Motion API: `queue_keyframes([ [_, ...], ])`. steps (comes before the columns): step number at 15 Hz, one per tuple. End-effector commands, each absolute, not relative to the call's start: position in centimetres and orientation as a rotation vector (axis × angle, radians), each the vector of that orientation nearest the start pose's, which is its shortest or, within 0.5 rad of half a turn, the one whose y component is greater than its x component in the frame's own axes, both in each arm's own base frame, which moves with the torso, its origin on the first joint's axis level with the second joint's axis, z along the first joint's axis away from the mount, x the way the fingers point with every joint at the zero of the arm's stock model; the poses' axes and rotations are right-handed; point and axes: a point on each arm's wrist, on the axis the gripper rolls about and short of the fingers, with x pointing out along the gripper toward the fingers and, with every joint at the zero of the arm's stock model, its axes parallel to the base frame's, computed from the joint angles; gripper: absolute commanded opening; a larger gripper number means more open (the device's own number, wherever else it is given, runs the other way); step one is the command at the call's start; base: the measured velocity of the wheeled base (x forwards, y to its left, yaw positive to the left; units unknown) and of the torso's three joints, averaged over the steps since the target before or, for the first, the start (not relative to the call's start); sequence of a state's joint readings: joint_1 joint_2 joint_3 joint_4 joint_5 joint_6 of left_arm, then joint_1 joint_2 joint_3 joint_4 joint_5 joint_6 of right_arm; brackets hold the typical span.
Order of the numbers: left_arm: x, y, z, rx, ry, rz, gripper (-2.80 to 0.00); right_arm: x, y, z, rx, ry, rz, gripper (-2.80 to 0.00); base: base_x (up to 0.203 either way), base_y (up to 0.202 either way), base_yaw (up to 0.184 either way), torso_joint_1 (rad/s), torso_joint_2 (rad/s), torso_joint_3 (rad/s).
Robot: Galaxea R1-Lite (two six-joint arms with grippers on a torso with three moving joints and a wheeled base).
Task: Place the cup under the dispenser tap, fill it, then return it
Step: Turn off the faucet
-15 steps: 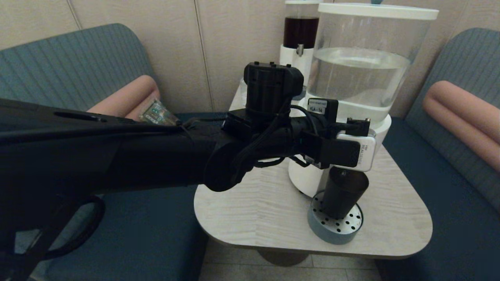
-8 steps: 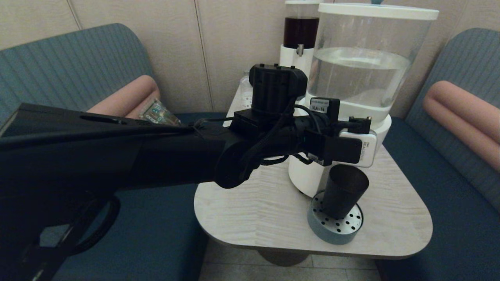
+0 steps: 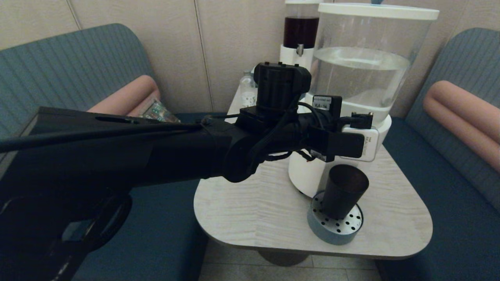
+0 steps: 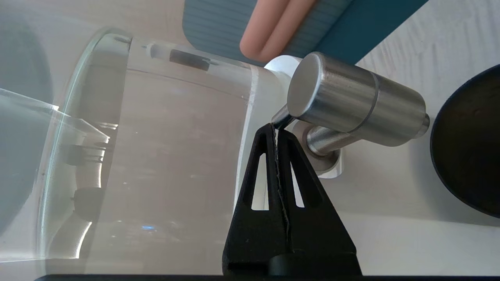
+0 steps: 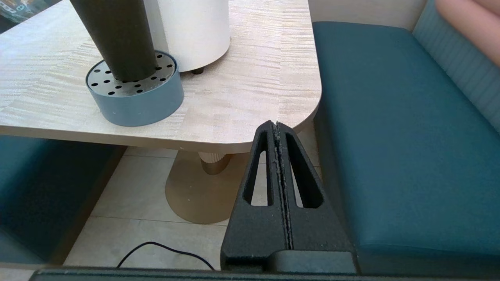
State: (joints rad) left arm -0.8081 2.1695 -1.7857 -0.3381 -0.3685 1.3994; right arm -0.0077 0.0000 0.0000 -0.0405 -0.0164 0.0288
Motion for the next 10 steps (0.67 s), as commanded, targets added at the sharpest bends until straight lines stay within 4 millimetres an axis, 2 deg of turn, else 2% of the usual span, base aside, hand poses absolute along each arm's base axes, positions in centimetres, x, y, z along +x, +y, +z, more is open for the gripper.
queue_keyframes([
  [1,30.8,-33.4,25.6,1.233,-0.794,-0.996,-2.80,-2.2,0.0,7.6,0.029,-0.026,-0.024,-2.80,0.000,0.000,0.000,0.000,0.00,0.000],
  [5,28.4,-30.8,29.3,1.130,-0.775,-0.974,-2.80,-2.2,0.0,7.6,0.030,-0.025,-0.024,-2.80,0.000,0.000,0.000,0.000,0.00,0.000],
  [7,26.1,-28.2,32.1,1.056,-0.748,-0.932,-2.80,-2.2,0.0,7.6,0.029,-0.026,-0.024,-2.80,0.000,0.000,0.000,0.000,0.00,0.000],
  [10,21.7,-23.4,34.9,0.871,-0.628,-0.873,-2.80,-2.2,0.0,7.5,0.029,-0.025,-0.024,-2.80,0.000,0.000,0.000,0.000,0.00,0.000],
])
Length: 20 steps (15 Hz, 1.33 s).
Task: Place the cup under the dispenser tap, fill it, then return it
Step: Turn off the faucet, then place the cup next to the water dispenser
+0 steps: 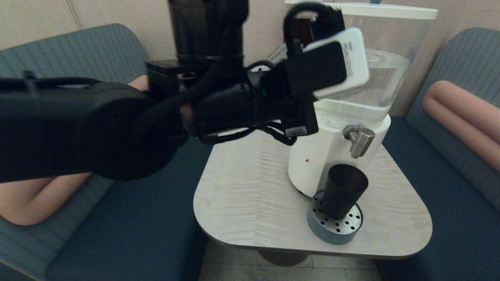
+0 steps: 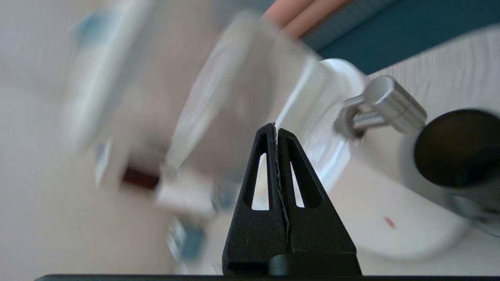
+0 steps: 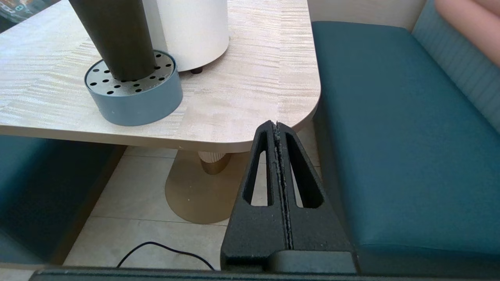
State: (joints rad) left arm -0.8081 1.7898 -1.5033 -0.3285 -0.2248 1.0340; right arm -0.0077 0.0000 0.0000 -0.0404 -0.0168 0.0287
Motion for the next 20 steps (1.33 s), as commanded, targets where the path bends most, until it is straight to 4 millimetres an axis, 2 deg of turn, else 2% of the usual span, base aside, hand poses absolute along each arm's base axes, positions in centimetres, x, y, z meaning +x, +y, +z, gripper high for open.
queue_keyframes([
  [1,19.8,-21.3,35.7,0.782,-0.581,-0.858,-2.80,-2.2,0.0,7.6,0.029,-0.026,-0.024,-2.80,0.000,0.000,0.000,0.000,0.00,0.000],
  [3,16.1,-17.4,36.5,0.599,-0.469,-0.867,-2.80,-2.2,0.0,7.6,0.029,-0.025,-0.024,-2.80,0.000,0.000,0.000,0.000,0.00,0.000],
  [5,12.6,-13.7,36.1,0.344,-0.274,-0.918,-2.80,-2.2,0.0,7.6,0.029,-0.025,-0.024,-2.80,0.000,0.000,0.000,0.000,0.00,0.000],
  [7,10.1,-11.1,34.2,0.024,-0.026,-0.972,-2.80,-2.2,0.0,7.5,0.029,-0.025,-0.024,-2.80,0.000,0.000,0.000,0.000,0.00,0.000],
  [9,8.6,-9.7,32.0,-0.147,0.130,-1.022,-2.80,-2.2,0.0,7.6,0.029,-0.026,-0.024,-2.80,0.000,0.000,0.000,0.000,0.00,0.000],
  [10,8.5,-9.5,31.1,-0.167,0.133,-1.031,-2.80,-2.2,0.0,7.6,0.029,-0.026,-0.024,-2.80,0.000,0.000,0.000,0.000,0.00,0.000],
  [14,10.1,-9.5,31.3,-0.156,-0.250,-1.001,-2.80,-2.2,0.0,7.5,0.029,-0.025,-0.024,-2.80,0.000,0.000,0.000,0.000,0.00,0.000],
  [19,11.3,-10.3,29.1,-0.210,-0.373,-0.999,-2.80,-2.2,0.0,7.6,0.029,-0.025,-0.024,-2.80,0.000,0.000,0.000,0.000,0.00,0.000],
  [20,11.8,-10.8,28.2,-0.227,-0.359,-1.006,0.00,-2.2,0.0,7.6,0.030,-0.026,-0.024,-2.80,0.000,0.000,0.000,0.000,0.00,0.000],
])
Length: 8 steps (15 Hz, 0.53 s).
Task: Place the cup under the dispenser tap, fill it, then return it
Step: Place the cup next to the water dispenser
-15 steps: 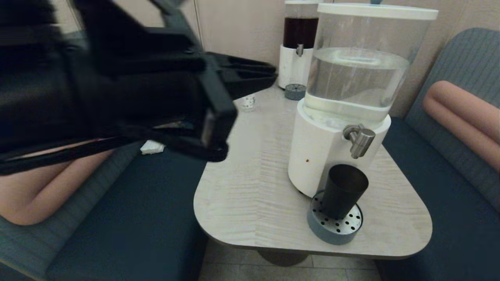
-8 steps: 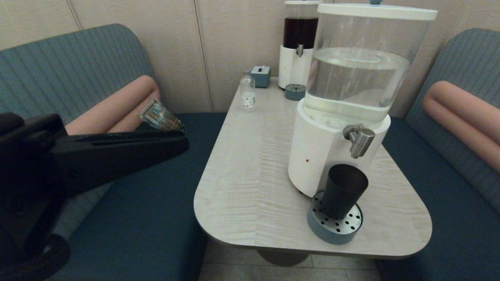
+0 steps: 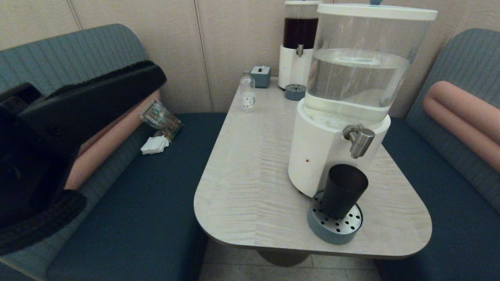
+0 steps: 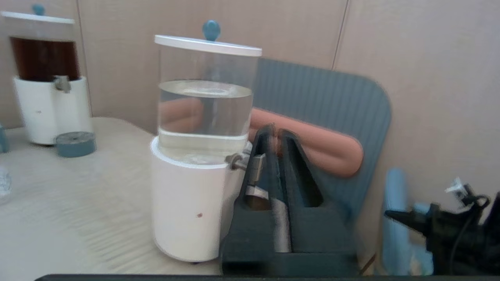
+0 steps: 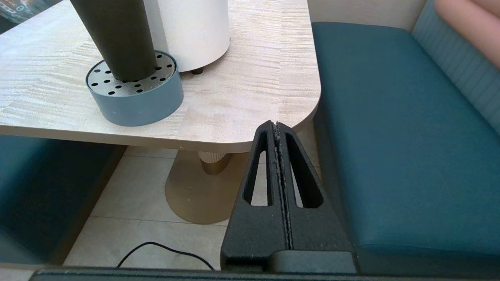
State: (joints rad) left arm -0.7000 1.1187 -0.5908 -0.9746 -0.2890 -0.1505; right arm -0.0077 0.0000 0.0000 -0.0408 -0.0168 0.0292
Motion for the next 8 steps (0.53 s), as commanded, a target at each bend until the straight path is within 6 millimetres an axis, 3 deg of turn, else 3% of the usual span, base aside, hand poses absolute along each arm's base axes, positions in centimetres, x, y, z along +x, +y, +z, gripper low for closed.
queue_keyframes([
  [1,12.3,-11.2,27.6,-0.229,-0.335,-1.009,0.00,-2.2,0.0,7.6,0.029,-0.026,-0.024,-2.80,0.000,0.000,0.000,0.000,0.00,0.000],
  [8,15.1,-13.8,21.7,-0.068,-0.164,-1.109,0.00,-2.2,0.0,7.6,0.029,-0.026,-0.024,-2.80,0.000,0.000,0.000,0.000,0.00,0.000],
])
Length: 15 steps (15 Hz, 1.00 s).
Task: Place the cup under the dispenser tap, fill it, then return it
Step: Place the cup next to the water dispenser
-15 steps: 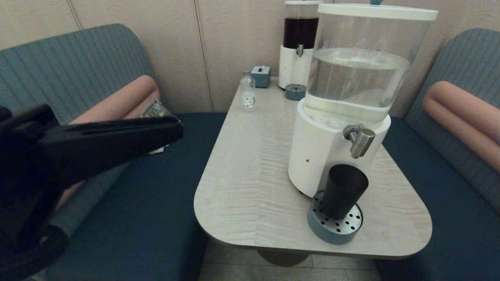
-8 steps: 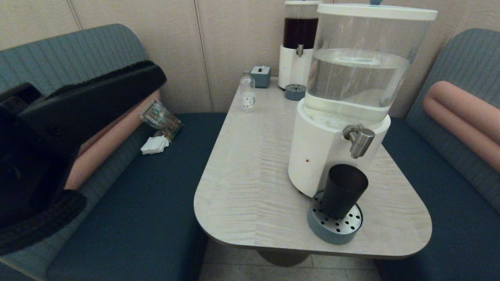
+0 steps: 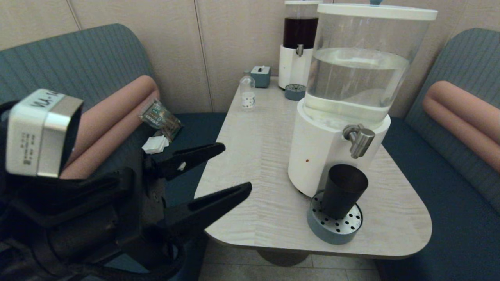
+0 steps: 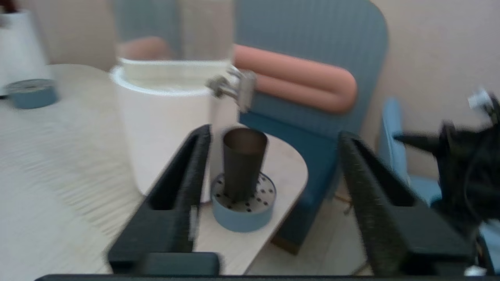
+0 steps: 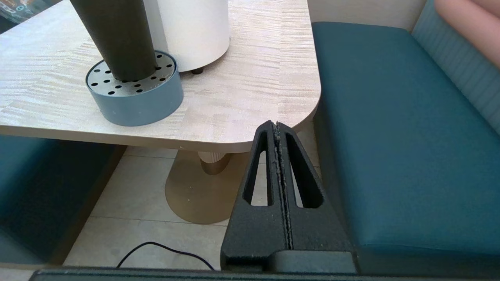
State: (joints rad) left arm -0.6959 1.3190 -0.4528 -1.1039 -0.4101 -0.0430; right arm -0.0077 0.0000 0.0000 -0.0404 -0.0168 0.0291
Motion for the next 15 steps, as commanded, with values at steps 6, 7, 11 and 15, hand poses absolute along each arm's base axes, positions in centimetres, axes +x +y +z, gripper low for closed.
queue_keyframes([
  [6,20.1,-18.3,14.0,0.035,-0.107,-1.205,0.00,-2.2,0.0,7.6,0.030,-0.025,-0.024,-2.80,0.000,0.000,0.000,0.000,0.00,0.000],
  [7,20.6,-18.9,13.2,0.049,-0.107,-1.218,0.00,-2.2,0.0,7.6,0.029,-0.026,-0.024,-2.80,0.000,0.000,0.000,0.000,0.00,0.000],
  [11,23.2,-21.3,12.1,0.063,-0.146,-1.231,0.00,-2.2,0.0,7.6,0.030,-0.026,-0.024,-2.80,0.000,0.000,0.000,0.000,0.00,0.000],
  [15,24.4,-23.1,10.7,0.067,-0.132,-1.248,0.00,-2.2,0.0,7.6,0.030,-0.026,-0.024,-2.80,0.000,0.000,0.000,0.000,0.00,0.000],
])
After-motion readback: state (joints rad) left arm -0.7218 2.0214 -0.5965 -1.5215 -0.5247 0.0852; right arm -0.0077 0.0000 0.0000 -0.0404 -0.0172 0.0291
